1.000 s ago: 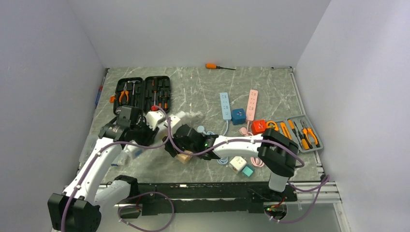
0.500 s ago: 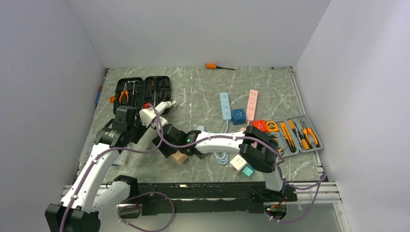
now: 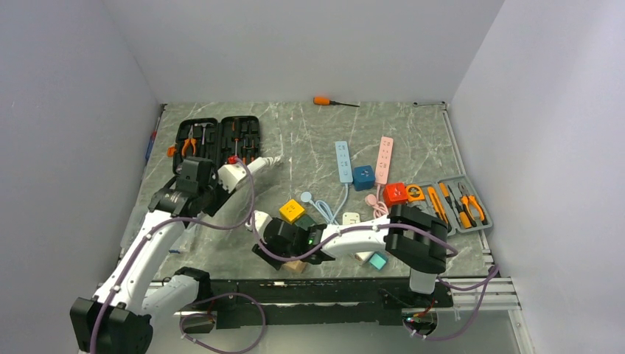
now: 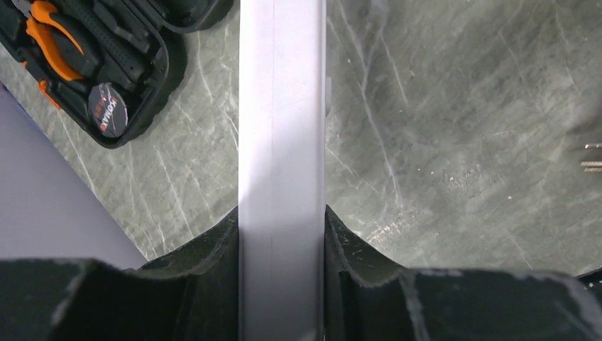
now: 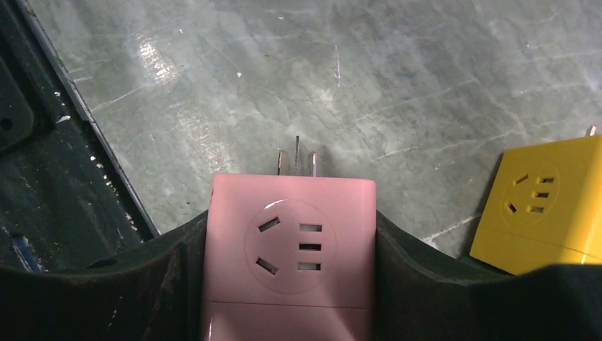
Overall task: Pull the plug off the socket
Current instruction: Place the plug at the center of the board, then place the socket at the center of the board.
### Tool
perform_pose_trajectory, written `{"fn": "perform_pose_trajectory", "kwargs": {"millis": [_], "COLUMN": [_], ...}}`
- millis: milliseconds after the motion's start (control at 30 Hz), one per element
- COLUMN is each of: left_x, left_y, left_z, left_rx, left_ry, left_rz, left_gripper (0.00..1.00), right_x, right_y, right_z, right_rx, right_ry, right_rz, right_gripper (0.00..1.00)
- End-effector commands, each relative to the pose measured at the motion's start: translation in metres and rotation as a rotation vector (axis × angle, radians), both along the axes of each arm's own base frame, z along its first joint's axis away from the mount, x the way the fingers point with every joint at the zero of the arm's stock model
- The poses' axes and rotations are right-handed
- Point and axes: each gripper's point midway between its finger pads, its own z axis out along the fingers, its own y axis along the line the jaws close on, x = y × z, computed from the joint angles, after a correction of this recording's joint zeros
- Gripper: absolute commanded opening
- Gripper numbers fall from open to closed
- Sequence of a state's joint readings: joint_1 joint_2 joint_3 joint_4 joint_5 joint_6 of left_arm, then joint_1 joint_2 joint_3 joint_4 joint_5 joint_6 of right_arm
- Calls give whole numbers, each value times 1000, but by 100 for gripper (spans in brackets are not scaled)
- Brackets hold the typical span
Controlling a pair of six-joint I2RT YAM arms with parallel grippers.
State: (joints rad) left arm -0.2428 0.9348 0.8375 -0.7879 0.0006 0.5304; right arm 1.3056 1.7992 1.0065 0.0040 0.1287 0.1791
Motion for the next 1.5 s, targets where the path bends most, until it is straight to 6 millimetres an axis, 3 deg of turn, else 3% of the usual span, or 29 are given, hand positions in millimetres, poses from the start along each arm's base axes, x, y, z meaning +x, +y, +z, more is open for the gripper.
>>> {"fn": "perform_pose_trajectory", "kwargs": {"millis": [0,133,167,200,233,267,467,600,733,867,967,1133,1333,1367,1467], "left_x": [44,70,76,82,88,93,121,132,137,140,143,156,134,131,129], "left_y": [-21,-29,-33,-38,-43,-47,-81,-108,-149,-182,-193,-173,-171,-171,-170], "left_z": [48,59,60,63,64,65,55,54,53,51,39,-10,-66,-72,-83], "left_rx": [-80,-76,-77,-83,-90,-97,-137,-169,-238,-260,-264,-165,-184,-188,-188], "left_ry": [-174,-206,-203,-204,-200,-198,-150,-137,-103,-100,-95,-69,87,101,130], "left_rz": [-32,-40,-52,-63,-75,-85,-151,-192,-262,-323,-325,-209,-153,-152,-138], "left_gripper": [0,0,0,0,0,0,0,0,0,0,0,0,2,7,40], "right_x": [2,7,7,7,6,6,14,34,62,85,91,89,86,86,86], "right_y": [25,32,32,31,30,28,2,-24,-69,-117,-147,-170,-187,-188,-191], "right_z": [27,26,27,28,29,31,48,90,142,167,164,155,141,139,136], "right_rx": [135,153,154,158,162,165,190,267,397,452,421,419,408,398,385], "right_ry": [-77,-90,-91,-89,-88,-86,-94,-120,-123,-133,-140,-119,-96,-93,-88], "right_rz": [47,37,36,32,32,26,-61,-165,-310,-433,-502,-571,-634,-638,-647], "right_gripper": [17,42,56,79,94,99,100,100,100,100,100,100,100,100,100]}}
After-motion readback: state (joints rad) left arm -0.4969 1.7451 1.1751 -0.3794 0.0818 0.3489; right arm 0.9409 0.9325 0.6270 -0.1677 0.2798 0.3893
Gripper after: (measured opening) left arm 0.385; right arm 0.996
